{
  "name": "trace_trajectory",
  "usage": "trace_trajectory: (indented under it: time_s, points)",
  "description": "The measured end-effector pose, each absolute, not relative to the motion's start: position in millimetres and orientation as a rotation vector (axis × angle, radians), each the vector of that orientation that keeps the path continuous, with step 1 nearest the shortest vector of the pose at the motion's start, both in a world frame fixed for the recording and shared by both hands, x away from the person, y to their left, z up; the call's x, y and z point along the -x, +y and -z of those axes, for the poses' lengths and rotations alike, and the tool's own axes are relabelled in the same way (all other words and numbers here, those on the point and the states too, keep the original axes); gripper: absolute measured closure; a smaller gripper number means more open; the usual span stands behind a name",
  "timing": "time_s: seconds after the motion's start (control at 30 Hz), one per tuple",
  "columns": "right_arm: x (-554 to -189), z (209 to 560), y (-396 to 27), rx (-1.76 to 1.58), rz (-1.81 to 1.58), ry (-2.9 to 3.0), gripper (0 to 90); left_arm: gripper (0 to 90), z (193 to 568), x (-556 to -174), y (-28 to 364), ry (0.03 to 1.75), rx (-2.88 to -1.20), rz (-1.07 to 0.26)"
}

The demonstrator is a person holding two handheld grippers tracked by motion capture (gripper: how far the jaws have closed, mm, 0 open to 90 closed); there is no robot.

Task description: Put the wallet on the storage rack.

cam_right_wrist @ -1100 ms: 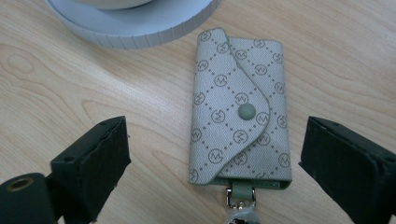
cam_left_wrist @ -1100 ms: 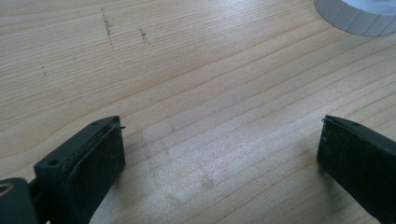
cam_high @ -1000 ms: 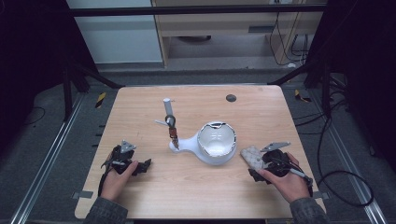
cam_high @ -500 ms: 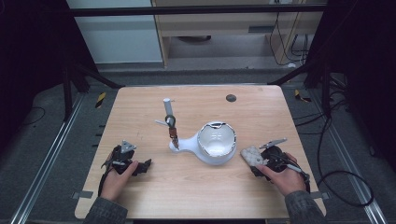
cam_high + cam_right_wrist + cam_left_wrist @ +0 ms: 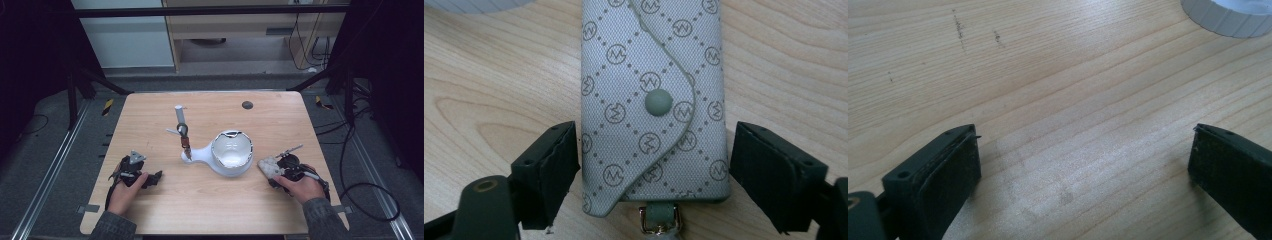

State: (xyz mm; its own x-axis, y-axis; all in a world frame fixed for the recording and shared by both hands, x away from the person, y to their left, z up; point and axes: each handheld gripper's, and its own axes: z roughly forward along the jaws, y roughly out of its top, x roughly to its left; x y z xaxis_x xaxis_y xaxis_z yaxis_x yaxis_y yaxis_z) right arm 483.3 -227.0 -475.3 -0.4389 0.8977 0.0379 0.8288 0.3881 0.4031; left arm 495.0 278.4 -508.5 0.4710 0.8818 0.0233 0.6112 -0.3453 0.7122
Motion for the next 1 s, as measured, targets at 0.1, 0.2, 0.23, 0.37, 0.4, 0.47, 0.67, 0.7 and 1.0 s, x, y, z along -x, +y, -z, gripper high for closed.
trace_trajectory:
  time_s: [0.1,0.2,0.23,0.37,0.4,0.47,0.67,0.7,1.0]
  points:
    - [-483,475,-227,-1.546,-0.542,2.463,21.1,0.0,508,-495,279,1.232,-2.081,-0.545]
    - [-483,476,-227,-1.546,-0.529,2.477,22.2,0.0,508,-495,278,1.231,-2.081,-0.545]
    - [-483,477,-227,-1.544,-0.526,2.477,23.3,0.0,508,-495,278,1.231,-2.081,-0.544]
    - [-483,477,-226,-1.554,-0.528,2.482,26.0,0.0,508,-495,278,1.231,-2.081,-0.544]
    - [-483,477,-226,-1.544,-0.521,2.483,26.8,0.0,508,-495,278,1.230,-2.081,-0.543]
    - [-483,477,-227,-1.525,-0.520,2.486,27.3,0.0,508,-495,278,1.230,-2.082,-0.543]
    - [-482,469,-228,-1.429,-0.488,2.522,30.4,0.0,508,-495,278,1.229,-2.082,-0.543]
    - [-482,469,-228,-1.429,-0.488,2.522,30.4,0.0,508,-495,278,1.228,-2.086,-0.542]
    - [-472,435,-230,-1.276,-0.441,2.552,30.7,0.0,508,-495,278,1.226,-2.088,-0.542]
